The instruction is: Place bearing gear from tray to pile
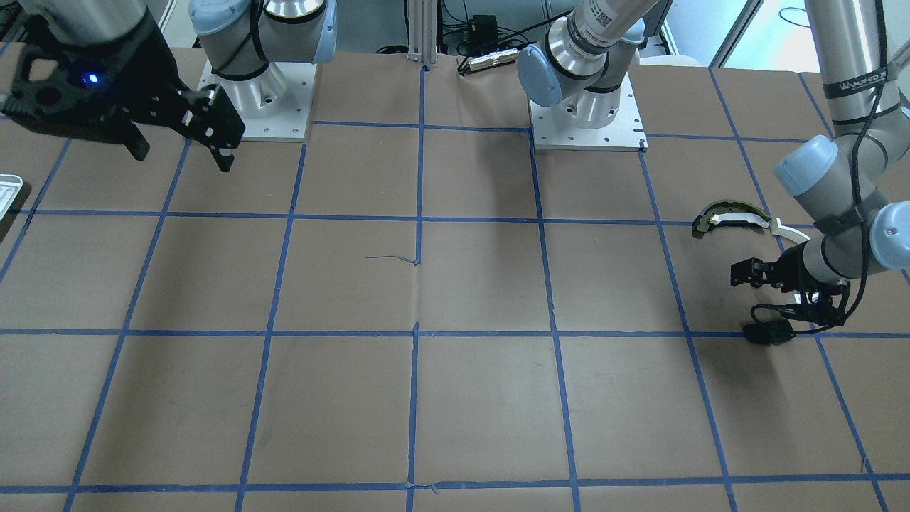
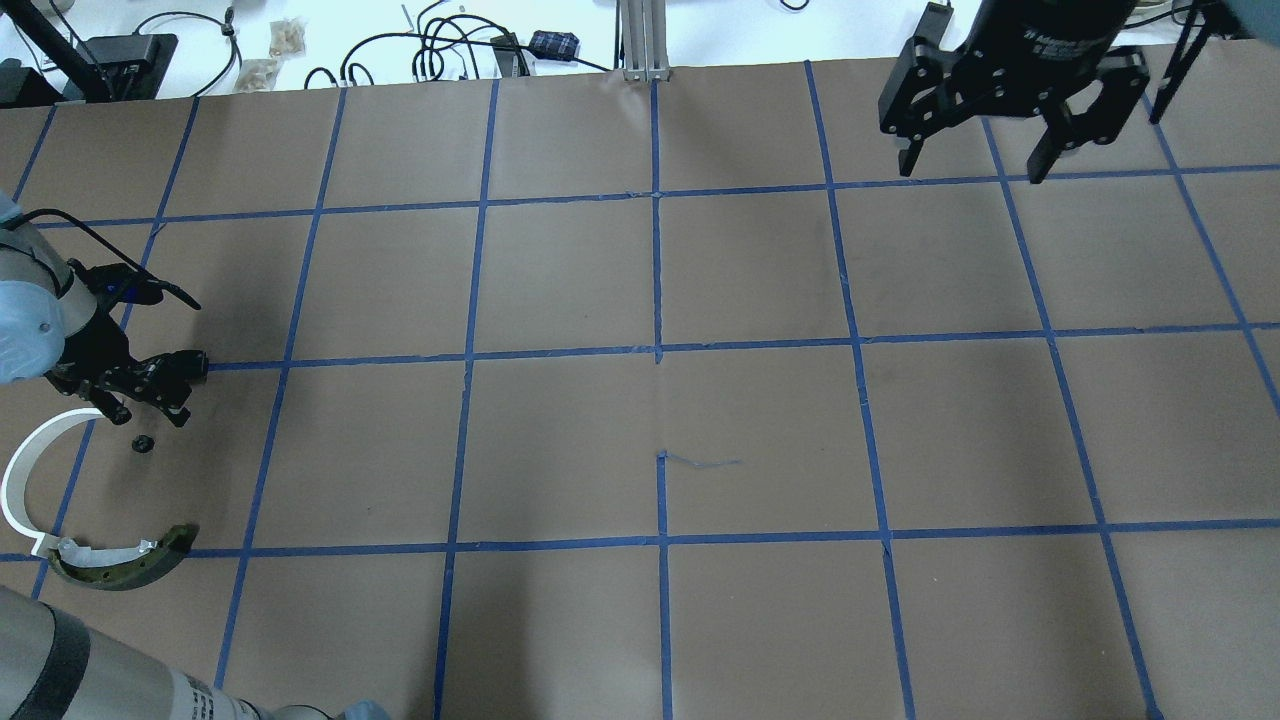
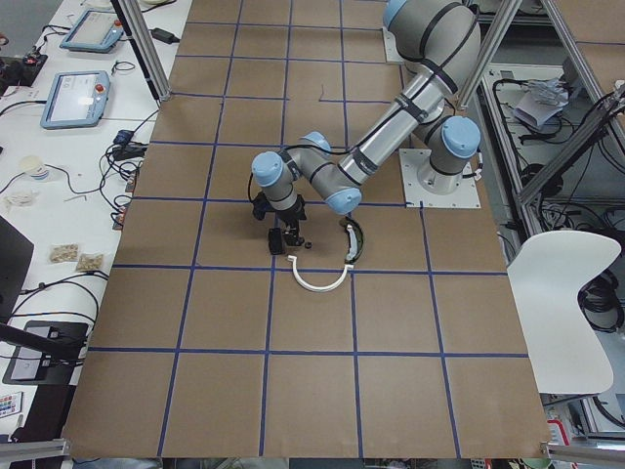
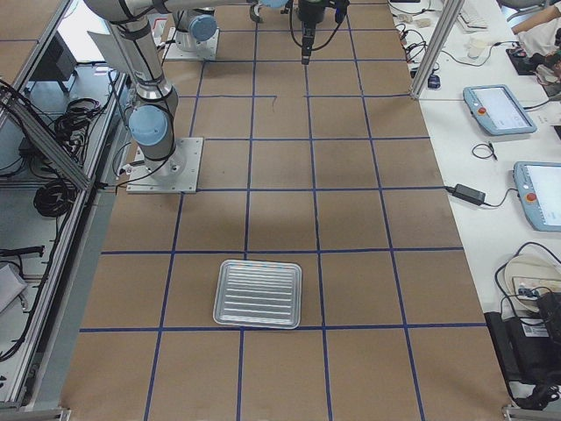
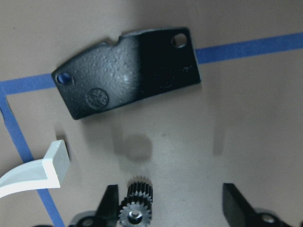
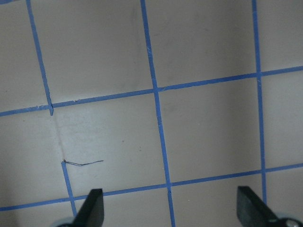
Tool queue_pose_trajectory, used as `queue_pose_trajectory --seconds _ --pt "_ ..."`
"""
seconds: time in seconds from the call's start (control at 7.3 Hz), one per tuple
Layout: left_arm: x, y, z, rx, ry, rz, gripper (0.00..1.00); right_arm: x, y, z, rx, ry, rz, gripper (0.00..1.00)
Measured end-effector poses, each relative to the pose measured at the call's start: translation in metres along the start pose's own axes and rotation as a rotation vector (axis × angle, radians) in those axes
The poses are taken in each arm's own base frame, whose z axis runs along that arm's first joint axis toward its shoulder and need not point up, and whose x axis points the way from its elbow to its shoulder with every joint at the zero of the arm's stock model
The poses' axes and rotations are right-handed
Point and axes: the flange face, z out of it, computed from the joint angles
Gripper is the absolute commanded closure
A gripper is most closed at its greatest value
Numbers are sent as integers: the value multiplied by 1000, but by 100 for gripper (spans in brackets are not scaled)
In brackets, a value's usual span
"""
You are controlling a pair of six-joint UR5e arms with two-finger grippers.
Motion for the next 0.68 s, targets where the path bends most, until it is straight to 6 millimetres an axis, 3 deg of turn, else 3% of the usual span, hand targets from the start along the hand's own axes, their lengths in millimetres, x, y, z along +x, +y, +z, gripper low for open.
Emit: queue_pose_trajectory --seconds 0.14,0.27,0.55,0.68 --pt "1 1 0 -5 4 0 18 1 -7 -5 21 10 -1 0" --pt "2 2 -1 -10 9 0 23 -2 -25 1 71 7 0 0" --pt "3 5 -4 -18 16 -1 17 -5 -45 31 108 6 -22 0" --pt "4 6 -5 -22 20 0 6 -5 -46 45 131 4 -45 0"
